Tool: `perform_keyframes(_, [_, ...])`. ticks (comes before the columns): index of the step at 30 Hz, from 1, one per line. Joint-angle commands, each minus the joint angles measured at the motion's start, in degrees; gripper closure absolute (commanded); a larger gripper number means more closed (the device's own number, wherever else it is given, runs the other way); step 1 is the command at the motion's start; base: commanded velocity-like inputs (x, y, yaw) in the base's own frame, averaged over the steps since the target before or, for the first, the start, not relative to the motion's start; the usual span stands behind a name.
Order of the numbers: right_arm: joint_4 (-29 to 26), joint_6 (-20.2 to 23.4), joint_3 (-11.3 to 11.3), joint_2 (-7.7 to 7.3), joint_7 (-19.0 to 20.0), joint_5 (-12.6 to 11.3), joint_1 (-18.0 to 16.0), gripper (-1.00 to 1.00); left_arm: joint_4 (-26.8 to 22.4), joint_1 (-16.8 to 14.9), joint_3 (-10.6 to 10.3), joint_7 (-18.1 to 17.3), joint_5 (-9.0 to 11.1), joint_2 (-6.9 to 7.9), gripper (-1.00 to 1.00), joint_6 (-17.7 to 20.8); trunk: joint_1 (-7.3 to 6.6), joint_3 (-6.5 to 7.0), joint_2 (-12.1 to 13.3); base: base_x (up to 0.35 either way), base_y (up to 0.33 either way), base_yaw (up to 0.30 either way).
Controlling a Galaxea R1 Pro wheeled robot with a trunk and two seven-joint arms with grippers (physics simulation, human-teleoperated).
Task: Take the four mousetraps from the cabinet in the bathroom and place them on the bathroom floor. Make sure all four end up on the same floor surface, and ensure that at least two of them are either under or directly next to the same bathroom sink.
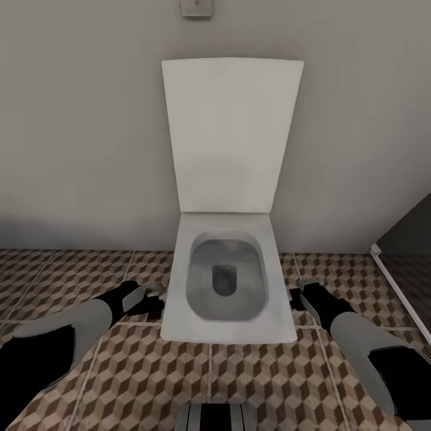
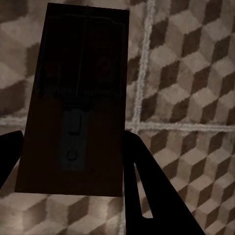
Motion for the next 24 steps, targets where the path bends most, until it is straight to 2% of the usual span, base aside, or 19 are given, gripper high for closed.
perform_keyframes(1, [-0.1,0.35,0.24,-0.04,-0.07,-0.08,-0.01,1.0,-0.22,-0.04,-0.22,0.53,0.55,0.08,1.0,0.09,-0.01,-0.04,-0.02,0.0,0.0,0.0])
perform_keyframes(7, [-0.08,0.35,0.24,-0.06,-0.03,-0.08,-0.01,1.0,-0.15,-0.05,-0.31,0.53,0.54,0.1,1.0,0.08,-0.01,-0.04,-0.02,0.0,0.0,0.0])
perform_keyframes(10, [-0.07,0.35,0.26,-0.03,0.0,-0.08,-0.01,1.0,-0.14,-0.05,-0.32,0.53,0.54,0.1,1.0,0.08,0.07,-0.71,-0.06,0.0,0.0,0.0])
perform_keyframes(24, [-0.07,0.18,0.95,0.07,0.1,-0.08,-0.01,1.0,-0.14,-0.03,-0.38,0.53,0.54,0.1,1.0,0.08,0.07,-0.71,-0.06,0.0,0.0,0.0])
